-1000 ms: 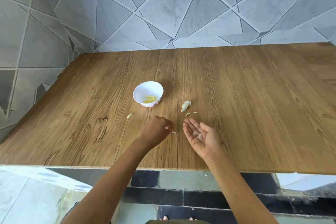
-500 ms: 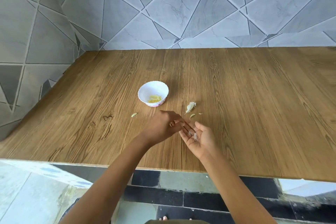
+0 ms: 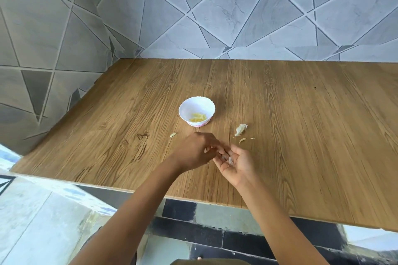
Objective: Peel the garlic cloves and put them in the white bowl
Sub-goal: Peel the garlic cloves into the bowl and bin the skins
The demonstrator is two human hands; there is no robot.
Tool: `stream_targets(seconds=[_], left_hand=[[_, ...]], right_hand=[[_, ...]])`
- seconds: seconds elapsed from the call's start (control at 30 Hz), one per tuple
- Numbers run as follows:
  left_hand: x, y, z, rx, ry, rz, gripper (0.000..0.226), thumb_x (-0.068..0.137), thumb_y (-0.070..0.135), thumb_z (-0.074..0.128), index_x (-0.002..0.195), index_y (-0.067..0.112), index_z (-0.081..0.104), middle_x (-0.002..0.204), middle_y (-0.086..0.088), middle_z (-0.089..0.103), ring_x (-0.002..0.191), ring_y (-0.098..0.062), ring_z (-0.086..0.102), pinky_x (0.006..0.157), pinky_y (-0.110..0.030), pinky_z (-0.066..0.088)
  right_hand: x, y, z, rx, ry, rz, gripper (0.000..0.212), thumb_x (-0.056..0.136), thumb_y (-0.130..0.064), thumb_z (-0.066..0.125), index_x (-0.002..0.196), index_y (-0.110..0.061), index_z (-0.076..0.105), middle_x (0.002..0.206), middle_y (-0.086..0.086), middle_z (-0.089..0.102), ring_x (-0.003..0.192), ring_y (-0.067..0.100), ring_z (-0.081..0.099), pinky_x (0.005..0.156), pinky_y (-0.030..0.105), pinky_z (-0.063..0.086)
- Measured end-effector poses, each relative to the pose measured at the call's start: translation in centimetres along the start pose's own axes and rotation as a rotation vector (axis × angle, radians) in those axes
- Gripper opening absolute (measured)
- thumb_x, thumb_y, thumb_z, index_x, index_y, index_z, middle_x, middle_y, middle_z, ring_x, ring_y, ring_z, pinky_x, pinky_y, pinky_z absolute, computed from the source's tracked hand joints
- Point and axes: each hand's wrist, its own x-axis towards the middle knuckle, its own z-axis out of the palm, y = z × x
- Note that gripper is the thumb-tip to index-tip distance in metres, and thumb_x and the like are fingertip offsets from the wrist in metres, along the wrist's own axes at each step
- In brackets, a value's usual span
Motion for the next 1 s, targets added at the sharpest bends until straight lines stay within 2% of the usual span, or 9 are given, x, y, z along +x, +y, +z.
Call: stream_targets(seconds=[0.1, 0.2, 0.33, 0.43, 0.5, 0.57, 0.7, 0.87, 1.0], left_hand=[[-0.3, -0.2, 0.2, 0.019, 0.015, -0.009, 0.019, 0.080, 0.011, 0.064, 0.092, 0.021, 0.075, 0.085, 0.003, 0.064, 0.067, -0.009, 0.055, 0.062, -0.026, 0.048], [-0.5, -0.2, 0.2, 0.063, 0.073, -0.090, 0.016, 0.080, 0.023, 0.068, 0.095, 0.025, 0.071, 0.082, 0.011, 0.062, 0.064, -0.006, 0.053, 0.063, -0.033, 0.051], [-0.9, -1.2, -0.1, -0.013, 0.159, -0.153, 0.017, 0.082, 0.011, 0.065, 0.095, 0.018, 0.073, 0.086, 0.005, 0.072, 0.068, -0.006, 0.061, 0.064, -0.025, 0.051], [-1.5, -2.6, 0.0, 0.001, 0.135, -0.224, 0.025, 0.083, -0.004, 0.057, 0.096, 0.009, 0.074, 0.094, -0.002, 0.074, 0.076, -0.004, 0.063, 0.076, -0.017, 0.053], [-1.8, -2.7, 0.6, 0.026, 0.080, -0.248, 0.028, 0.085, -0.005, 0.055, 0.102, 0.008, 0.072, 0.102, -0.003, 0.072, 0.084, -0.007, 0.064, 0.078, -0.004, 0.045], [-1.8, -2.2, 1.5, 0.043, 0.027, -0.219, 0.026, 0.087, -0.001, 0.057, 0.107, 0.007, 0.071, 0.107, -0.005, 0.070, 0.090, -0.013, 0.066, 0.077, -0.006, 0.043], [-1.8, -1.7, 3.4, 0.119, -0.034, -0.023, 0.022, 0.082, -0.004, 0.060, 0.098, 0.005, 0.073, 0.097, -0.011, 0.069, 0.081, -0.024, 0.067, 0.073, -0.035, 0.056], [-2.9, -2.6, 3.8, 0.197, -0.058, 0.059, 0.014, 0.081, -0.002, 0.066, 0.086, 0.008, 0.075, 0.082, -0.005, 0.070, 0.067, -0.017, 0.068, 0.058, -0.032, 0.058], [-2.3, -2.2, 3.6, 0.263, -0.079, 0.040, 0.016, 0.086, 0.000, 0.059, 0.089, 0.007, 0.072, 0.083, -0.007, 0.069, 0.072, -0.021, 0.067, 0.063, -0.031, 0.054]], right_hand=[[0.2, 0.4, 0.3, 0.013, -0.008, 0.002, 0.034, 0.100, -0.014, 0.038, 0.083, 0.004, 0.061, 0.066, 0.015, 0.066, 0.072, 0.023, 0.062, 0.084, 0.032, 0.050], [0.4, 0.6, 0.5, 0.052, -0.041, 0.024, 0.034, 0.100, -0.015, 0.036, 0.090, 0.007, 0.061, 0.080, 0.020, 0.066, 0.075, 0.028, 0.064, 0.089, 0.036, 0.049], [0.4, 0.3, 0.0, 0.047, -0.064, 0.016, 0.034, 0.101, -0.016, 0.036, 0.094, 0.008, 0.060, 0.087, 0.021, 0.067, 0.085, 0.030, 0.064, 0.078, 0.035, 0.054], [0.5, -0.6, -0.7, 0.052, -0.052, -0.026, 0.034, 0.101, -0.016, 0.035, 0.102, 0.008, 0.059, 0.098, 0.021, 0.065, 0.095, 0.030, 0.062, 0.094, 0.038, 0.049], [0.5, -1.2, -1.0, 0.052, -0.039, -0.047, 0.035, 0.102, -0.016, 0.034, 0.102, 0.008, 0.059, 0.103, 0.021, 0.064, 0.098, 0.029, 0.061, 0.100, 0.038, 0.045], [0.5, -1.4, -1.2, 0.054, -0.030, -0.058, 0.035, 0.102, -0.016, 0.034, 0.101, 0.007, 0.059, 0.104, 0.021, 0.064, 0.099, 0.029, 0.061, 0.098, 0.038, 0.045], [0.5, -1.6, -1.7, 0.052, -0.017, -0.074, 0.034, 0.101, -0.016, 0.034, 0.103, 0.007, 0.059, 0.106, 0.021, 0.064, 0.098, 0.028, 0.061, 0.088, 0.037, 0.049], [0.4, -1.8, -2.2, 0.066, -0.011, -0.088, 0.034, 0.101, -0.016, 0.034, 0.108, 0.008, 0.058, 0.106, 0.021, 0.064, 0.100, 0.029, 0.061, 0.086, 0.037, 0.049], [0.4, -1.5, -2.0, 0.068, -0.003, -0.082, 0.034, 0.101, -0.016, 0.035, 0.106, 0.008, 0.058, 0.105, 0.021, 0.064, 0.098, 0.029, 0.061, 0.087, 0.037, 0.050]])
